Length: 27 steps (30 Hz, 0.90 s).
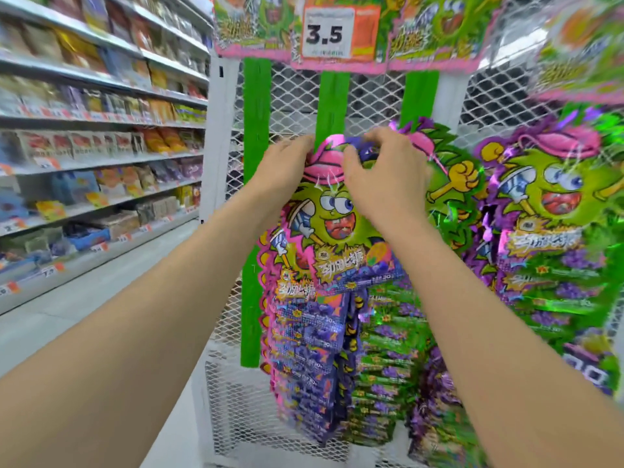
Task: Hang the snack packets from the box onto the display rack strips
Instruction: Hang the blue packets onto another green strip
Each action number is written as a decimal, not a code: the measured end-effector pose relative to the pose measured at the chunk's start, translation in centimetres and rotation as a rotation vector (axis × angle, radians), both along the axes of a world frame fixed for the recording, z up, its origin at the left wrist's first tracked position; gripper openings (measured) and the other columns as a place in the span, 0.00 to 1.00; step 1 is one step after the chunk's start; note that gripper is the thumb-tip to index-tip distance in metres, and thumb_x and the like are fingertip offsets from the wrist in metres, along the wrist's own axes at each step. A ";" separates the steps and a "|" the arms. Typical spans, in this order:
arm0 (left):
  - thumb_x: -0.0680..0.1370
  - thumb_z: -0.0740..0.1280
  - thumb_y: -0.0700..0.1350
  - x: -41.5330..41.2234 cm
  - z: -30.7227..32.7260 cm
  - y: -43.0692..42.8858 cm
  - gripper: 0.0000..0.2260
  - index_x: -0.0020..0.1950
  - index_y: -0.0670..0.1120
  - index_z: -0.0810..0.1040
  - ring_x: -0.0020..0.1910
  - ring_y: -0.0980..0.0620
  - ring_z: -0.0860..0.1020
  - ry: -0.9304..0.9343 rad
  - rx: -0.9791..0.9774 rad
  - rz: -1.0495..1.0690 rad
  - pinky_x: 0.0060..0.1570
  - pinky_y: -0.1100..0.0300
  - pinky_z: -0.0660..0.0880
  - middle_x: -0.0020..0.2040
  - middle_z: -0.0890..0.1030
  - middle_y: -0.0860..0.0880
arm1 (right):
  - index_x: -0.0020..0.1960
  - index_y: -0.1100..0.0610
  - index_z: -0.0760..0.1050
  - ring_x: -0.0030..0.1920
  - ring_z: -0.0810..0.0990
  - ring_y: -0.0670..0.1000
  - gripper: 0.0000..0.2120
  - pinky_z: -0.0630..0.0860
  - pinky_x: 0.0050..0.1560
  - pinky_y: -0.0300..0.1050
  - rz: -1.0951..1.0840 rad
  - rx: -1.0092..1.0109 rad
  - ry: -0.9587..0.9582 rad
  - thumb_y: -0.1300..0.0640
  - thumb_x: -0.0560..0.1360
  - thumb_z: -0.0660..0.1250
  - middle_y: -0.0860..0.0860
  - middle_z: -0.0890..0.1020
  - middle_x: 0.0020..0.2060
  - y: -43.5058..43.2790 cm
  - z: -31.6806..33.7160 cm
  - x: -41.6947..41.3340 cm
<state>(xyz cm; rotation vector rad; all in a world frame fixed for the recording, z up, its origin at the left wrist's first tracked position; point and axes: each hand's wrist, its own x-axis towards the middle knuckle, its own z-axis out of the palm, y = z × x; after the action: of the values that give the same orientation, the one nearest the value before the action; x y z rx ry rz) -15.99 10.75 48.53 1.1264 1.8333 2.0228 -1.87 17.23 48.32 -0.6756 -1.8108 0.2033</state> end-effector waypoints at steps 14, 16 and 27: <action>0.82 0.71 0.51 0.4 1.2 -0.5 0.15 0.63 0.43 0.83 0.54 0.40 0.87 -0.230 -0.067 -0.209 0.59 0.41 0.83 0.53 0.88 0.41 | 0.58 0.50 0.81 0.63 0.77 0.58 0.11 0.65 0.63 0.56 0.004 -0.087 -0.107 0.46 0.80 0.67 0.49 0.82 0.57 1.3 2.7 -1.9; 0.81 0.72 0.50 0.0 0.5 -0.6 0.15 0.63 0.42 0.84 0.52 0.41 0.87 -0.155 -0.080 -0.191 0.61 0.39 0.82 0.52 0.88 0.41 | 0.55 0.51 0.80 0.63 0.78 0.58 0.12 0.66 0.65 0.58 0.000 -0.105 -0.144 0.44 0.79 0.67 0.49 0.83 0.55 1.5 1.8 -2.0; 0.80 0.70 0.60 0.4 0.7 -1.1 0.17 0.58 0.49 0.85 0.54 0.46 0.87 -0.026 -0.040 -0.147 0.63 0.43 0.81 0.53 0.89 0.47 | 0.60 0.48 0.76 0.59 0.80 0.56 0.11 0.61 0.60 0.54 0.017 -0.039 0.014 0.44 0.82 0.62 0.47 0.84 0.52 1.0 0.6 -1.6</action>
<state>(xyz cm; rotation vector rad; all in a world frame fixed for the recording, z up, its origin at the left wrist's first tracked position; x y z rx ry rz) -15.62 9.65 49.26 1.1813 1.7169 1.9021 -3.44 18.22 48.96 -0.6848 -1.8034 0.2546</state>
